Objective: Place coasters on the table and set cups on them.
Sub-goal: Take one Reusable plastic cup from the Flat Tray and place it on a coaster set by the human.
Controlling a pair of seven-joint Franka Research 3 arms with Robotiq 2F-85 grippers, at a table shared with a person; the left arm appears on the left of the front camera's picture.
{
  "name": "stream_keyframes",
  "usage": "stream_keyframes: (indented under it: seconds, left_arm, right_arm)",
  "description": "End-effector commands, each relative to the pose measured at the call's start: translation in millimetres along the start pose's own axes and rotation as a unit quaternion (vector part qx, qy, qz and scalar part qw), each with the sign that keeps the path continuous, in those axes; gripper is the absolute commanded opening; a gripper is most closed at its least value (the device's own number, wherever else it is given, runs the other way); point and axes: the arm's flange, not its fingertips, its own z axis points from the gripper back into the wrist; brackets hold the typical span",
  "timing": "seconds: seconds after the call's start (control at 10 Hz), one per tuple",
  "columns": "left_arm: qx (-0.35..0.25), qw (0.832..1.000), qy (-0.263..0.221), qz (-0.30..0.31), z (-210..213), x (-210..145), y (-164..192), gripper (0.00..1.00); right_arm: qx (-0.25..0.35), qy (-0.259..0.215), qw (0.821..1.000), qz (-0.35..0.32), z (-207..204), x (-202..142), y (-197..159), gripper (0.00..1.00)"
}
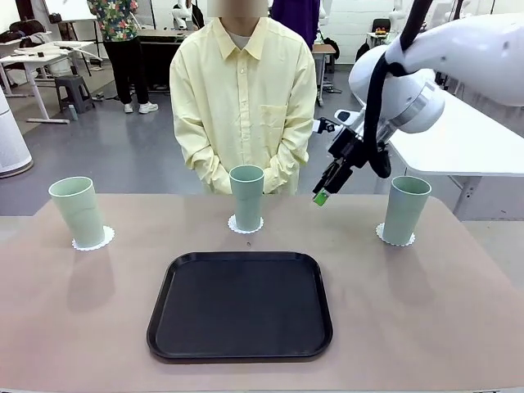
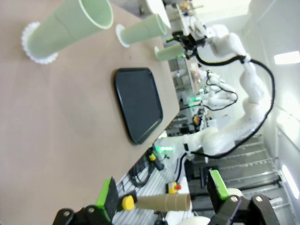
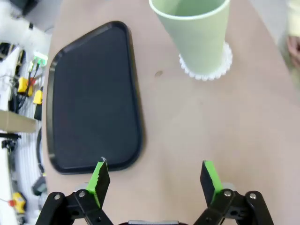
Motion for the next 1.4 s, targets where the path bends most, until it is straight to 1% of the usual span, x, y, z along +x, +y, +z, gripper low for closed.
stream_keyframes:
  seconds: [0.0, 0.1, 0.2, 0.3, 0.4, 0.5, 0.6, 0.7, 1.3]
  left_arm:
    - [-0.001, 1.0, 0.001, -0.001, 2, -2, -1, 1.0]
    - [-0.001, 1.0, 0.001, -0.001, 2, -2, -1, 1.0]
    - [-0.001, 1.0, 0.001, -0.001, 2, -2, -1, 1.0]
    - [-0.001, 1.0, 0.001, -0.001, 2, -2, -1, 1.0]
    - [-0.001, 1.0, 0.001, -0.001, 2, -2, -1, 1.0]
    - [-0.001, 1.0, 0.001, -0.001, 2, -2, -1, 1.0]
    - [-0.001, 1.0, 0.001, -0.001, 2, -2, -1, 1.0]
    - [-0.001, 1.0, 0.001, -0.001, 2, -2, -1, 1.0]
    - [-0.001, 1.0, 0.001, -0.001, 2, -2, -1, 1.0]
  right_arm:
    - [-0.02, 0.029, 0.996, -0.087, 15, 7, 56, 1.0]
    - [-0.037, 0.055, 0.986, -0.151, 21, 13, 80, 1.0]
    - [-0.048, 0.083, 0.976, -0.197, 26, 16, 98, 1.0]
    - [-0.072, 0.101, 0.968, -0.22, 32, 21, 109, 1.0]
    - [-0.096, 0.124, 0.96, -0.233, 39, 27, 123, 1.0]
    - [-0.104, 0.138, 0.956, -0.237, 44, 32, 133, 1.0]
    - [-0.104, 0.144, 0.961, -0.212, 51, 38, 139, 1.0]
    - [-0.102, 0.111, 0.962, -0.229, 44, 27, 129, 1.0]
    - [-0.102, 0.111, 0.962, -0.229, 44, 27, 129, 1.0]
